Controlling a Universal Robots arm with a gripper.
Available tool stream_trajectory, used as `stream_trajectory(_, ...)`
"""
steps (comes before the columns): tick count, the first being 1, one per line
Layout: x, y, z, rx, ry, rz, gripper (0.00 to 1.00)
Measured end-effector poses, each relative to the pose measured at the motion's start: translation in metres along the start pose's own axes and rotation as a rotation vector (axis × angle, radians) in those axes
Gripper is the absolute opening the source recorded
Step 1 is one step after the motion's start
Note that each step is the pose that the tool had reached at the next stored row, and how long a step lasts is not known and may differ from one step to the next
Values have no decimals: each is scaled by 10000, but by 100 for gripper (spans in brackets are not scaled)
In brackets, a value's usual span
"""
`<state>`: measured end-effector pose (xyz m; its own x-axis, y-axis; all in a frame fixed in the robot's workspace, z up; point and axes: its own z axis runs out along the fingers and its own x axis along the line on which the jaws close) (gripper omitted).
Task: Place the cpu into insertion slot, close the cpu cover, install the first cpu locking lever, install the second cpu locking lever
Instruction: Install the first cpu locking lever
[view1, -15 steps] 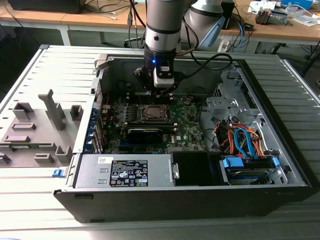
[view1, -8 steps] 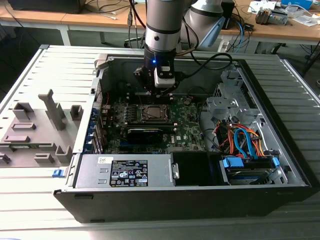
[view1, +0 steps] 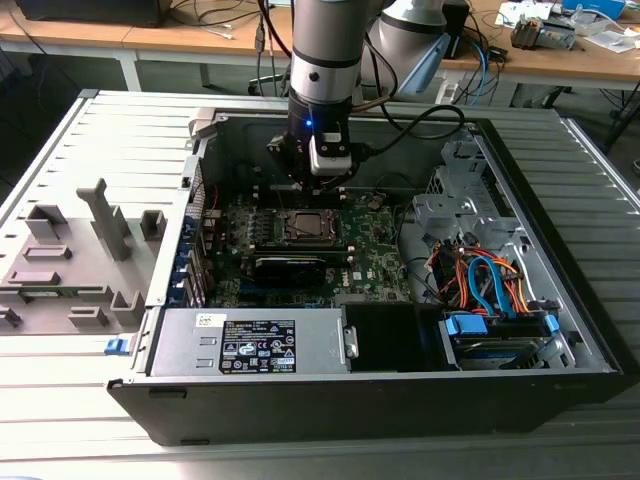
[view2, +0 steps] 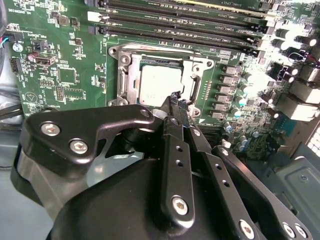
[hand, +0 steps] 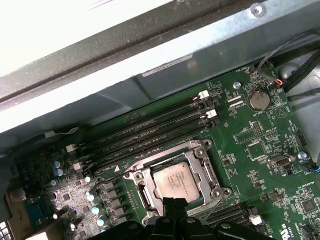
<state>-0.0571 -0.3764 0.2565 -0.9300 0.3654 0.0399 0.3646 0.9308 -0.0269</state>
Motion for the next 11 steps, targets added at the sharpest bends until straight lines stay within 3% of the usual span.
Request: stream_trajectory(11,0,0,0,8,-6,-211,11)
